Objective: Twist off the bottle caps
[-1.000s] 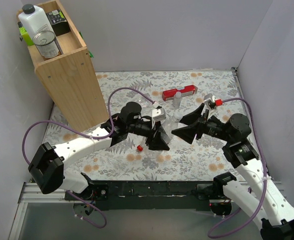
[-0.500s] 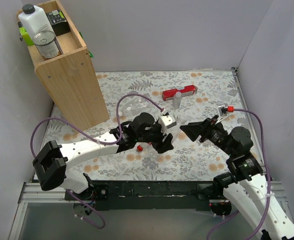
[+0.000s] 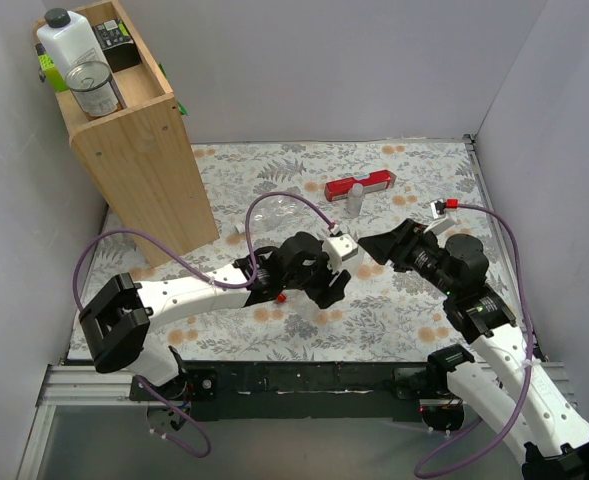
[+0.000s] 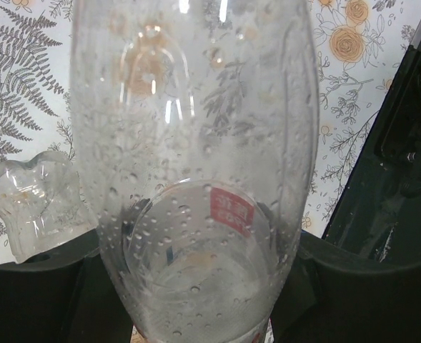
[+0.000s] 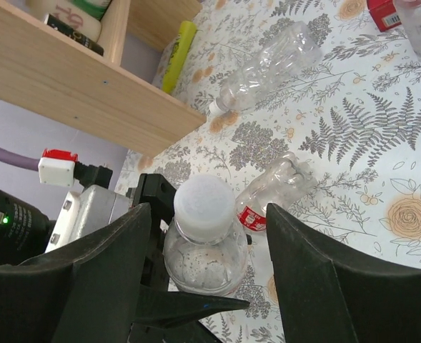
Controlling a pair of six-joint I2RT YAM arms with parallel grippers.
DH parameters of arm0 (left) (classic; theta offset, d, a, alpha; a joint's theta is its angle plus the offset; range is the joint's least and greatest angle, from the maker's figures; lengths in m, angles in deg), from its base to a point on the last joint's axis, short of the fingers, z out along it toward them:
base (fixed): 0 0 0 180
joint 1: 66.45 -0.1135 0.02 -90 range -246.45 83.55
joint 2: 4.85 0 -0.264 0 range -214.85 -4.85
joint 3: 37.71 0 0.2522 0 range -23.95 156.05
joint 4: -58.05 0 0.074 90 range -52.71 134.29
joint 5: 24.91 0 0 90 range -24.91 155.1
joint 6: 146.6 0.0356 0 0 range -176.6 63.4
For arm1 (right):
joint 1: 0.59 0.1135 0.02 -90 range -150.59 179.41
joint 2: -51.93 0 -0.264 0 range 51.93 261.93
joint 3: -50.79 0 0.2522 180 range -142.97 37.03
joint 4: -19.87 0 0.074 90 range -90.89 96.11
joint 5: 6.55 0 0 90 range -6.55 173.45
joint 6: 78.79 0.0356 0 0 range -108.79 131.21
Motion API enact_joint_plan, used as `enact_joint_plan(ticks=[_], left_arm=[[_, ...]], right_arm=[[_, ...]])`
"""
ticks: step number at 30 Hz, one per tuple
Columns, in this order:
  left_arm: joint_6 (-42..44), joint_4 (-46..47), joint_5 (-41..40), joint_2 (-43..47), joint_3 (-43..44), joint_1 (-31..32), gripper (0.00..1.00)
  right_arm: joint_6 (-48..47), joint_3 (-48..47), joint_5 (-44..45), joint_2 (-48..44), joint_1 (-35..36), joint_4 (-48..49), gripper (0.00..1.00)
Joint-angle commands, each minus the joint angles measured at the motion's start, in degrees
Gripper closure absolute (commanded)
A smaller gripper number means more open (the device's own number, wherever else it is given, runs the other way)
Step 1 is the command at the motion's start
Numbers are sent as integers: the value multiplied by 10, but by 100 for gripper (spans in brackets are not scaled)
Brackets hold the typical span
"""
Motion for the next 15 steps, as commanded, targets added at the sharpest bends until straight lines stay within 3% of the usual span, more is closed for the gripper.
enact_joint_plan(ticks=[1, 9, 15], left_arm=[[6, -8, -24, 4, 25, 6, 65], [12, -15, -42, -2, 28, 14, 65], [15, -19, -48, -6, 30, 20, 65]], right_arm=[[6, -42, 24, 16, 4, 2, 29], [4, -44, 32, 33, 10, -5, 31], [7, -45, 19, 48, 14, 14, 42]])
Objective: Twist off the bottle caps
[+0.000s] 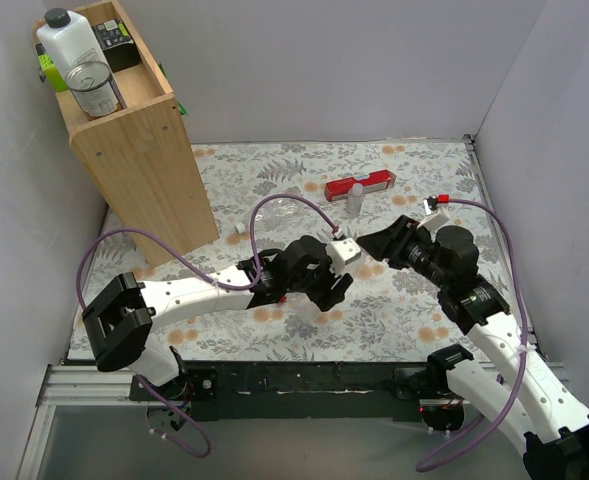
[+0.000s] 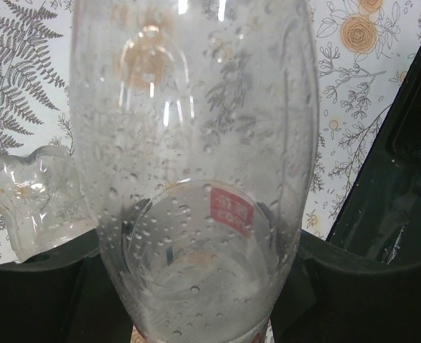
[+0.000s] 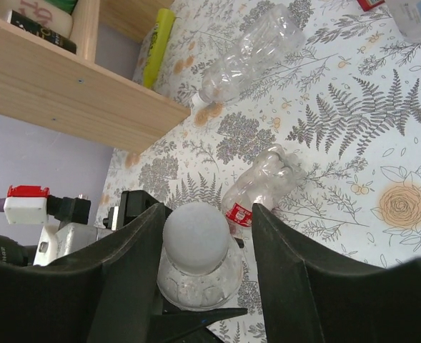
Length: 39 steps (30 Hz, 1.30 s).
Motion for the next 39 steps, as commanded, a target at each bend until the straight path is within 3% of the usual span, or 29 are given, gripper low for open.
enact_joint_plan(ticks=[1, 5, 9, 11, 17, 21, 22, 26, 29, 33, 39], left_arm=[[10, -2, -19, 2, 22, 7, 65], [11, -3, -20, 4, 22, 7, 65], [9, -1, -1, 7, 21, 7, 65], [9, 2, 22, 12, 20, 6, 65], [10, 34, 168, 50, 6, -27, 64], [16, 46, 336, 63, 7, -63, 63], [15, 51, 408, 68, 7, -80, 63], [3, 66, 556, 71, 12, -112, 63], [2, 58, 616, 63, 20, -124, 63], [2, 55, 639, 59, 25, -128, 63], [-10, 68, 667, 54, 23, -131, 63]], right_arm=[[4, -25, -4, 4, 6, 29, 44], [5, -18, -13, 7, 7, 40, 58], [5, -1, -24, 3, 7, 60, 90], [-5, 6, -35, 1, 7, 79, 99], [-72, -7, -93, 2, 7, 98, 99], [-127, -31, -140, 1, 6, 110, 99], [-135, -36, -171, 7, 6, 110, 99], [-163, -62, -268, 30, 5, 126, 99], [-171, -74, -338, 45, 5, 150, 99], [-177, -83, -394, 56, 5, 174, 99], [-224, -96, -357, 40, 2, 144, 99]])
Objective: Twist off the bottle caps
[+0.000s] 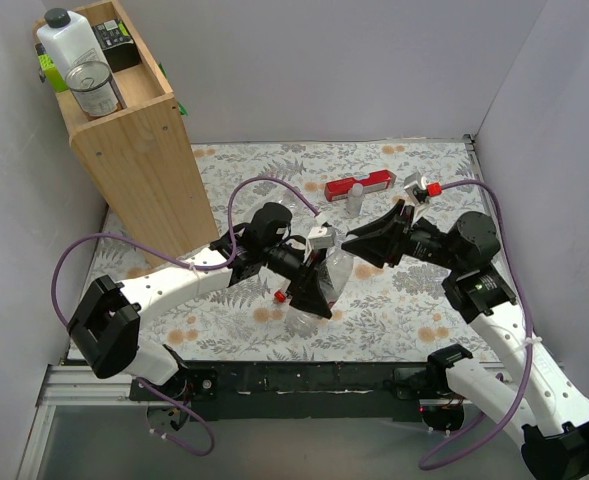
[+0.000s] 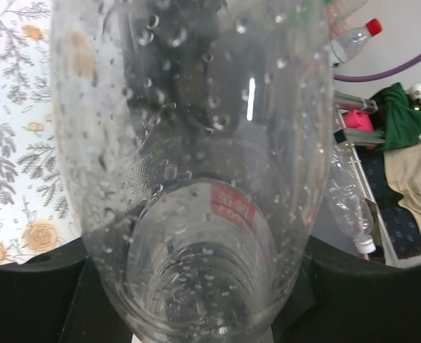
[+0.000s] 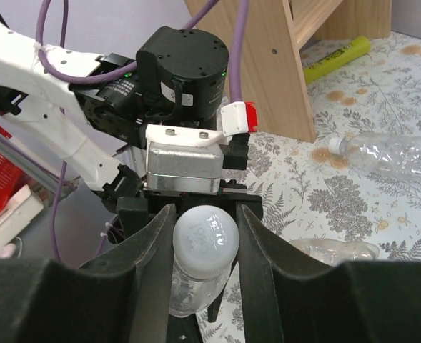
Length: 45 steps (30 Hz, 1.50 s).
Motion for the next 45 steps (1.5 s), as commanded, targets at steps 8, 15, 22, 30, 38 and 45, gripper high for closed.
enact_joint_plan(ticks=[8, 15, 22, 30, 38, 45], left_arm=[[-28, 70, 87, 16, 17, 3, 63], [-17, 49, 68, 4, 24, 2, 63], [-1, 19, -109, 12, 27, 1, 63], [-72, 70, -414, 72, -19, -52, 60], [-53, 77, -500, 92, -22, -62, 58], [-49, 77, -506, 113, -26, -60, 57]], right_arm=[[-116, -42, 9, -30, 3, -45, 99], [-125, -63, 87, -55, 2, -64, 99], [-144, -137, 288, -51, 2, -194, 99], [-147, -103, 497, 20, -26, -280, 99], [-125, 9, 464, 93, -145, -197, 99], [-135, 42, 558, 222, -145, -101, 99]])
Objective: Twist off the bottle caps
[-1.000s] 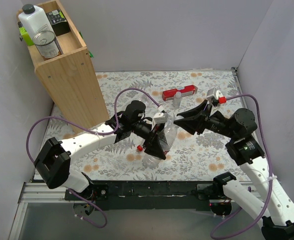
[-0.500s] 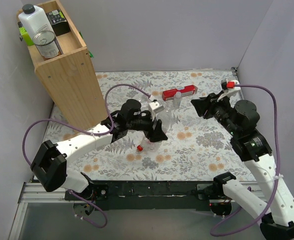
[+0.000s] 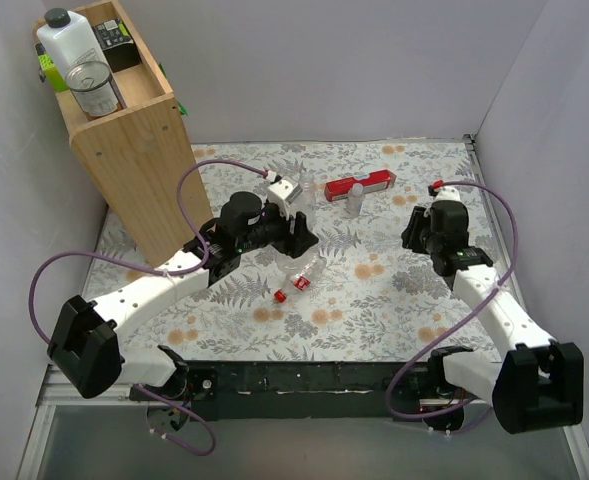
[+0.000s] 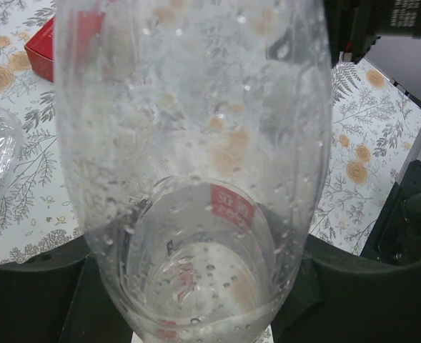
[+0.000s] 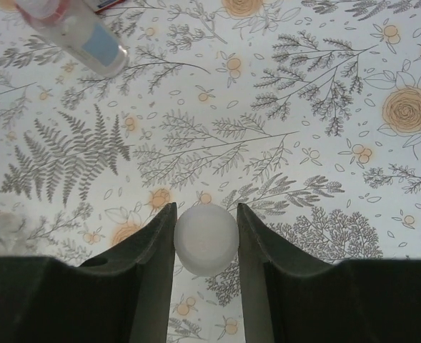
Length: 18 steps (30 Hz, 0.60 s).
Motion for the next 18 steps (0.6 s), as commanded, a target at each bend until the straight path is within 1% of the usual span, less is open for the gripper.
enact_joint_plan(ticks=[1, 2, 9, 13, 14, 18], left_arm=[[14, 12, -23, 40, -2, 3, 57], [15, 12, -23, 41, -2, 4, 57], [17, 12, -24, 40, 3, 5, 57], [20, 12, -27, 39, 3, 5, 57], [21, -3, -28, 39, 3, 6, 57], [26, -6, -33, 38, 3, 6, 57]], right_arm=[[-5, -6, 70, 80, 0, 98, 99], [-7, -23, 74, 117, -1, 97, 99], [-7, -106, 85, 260, -9, 128, 99], [-5, -159, 94, 336, -17, 119, 99], [-4, -173, 98, 365, -20, 113, 99], [-4, -219, 119, 426, -25, 104, 99]])
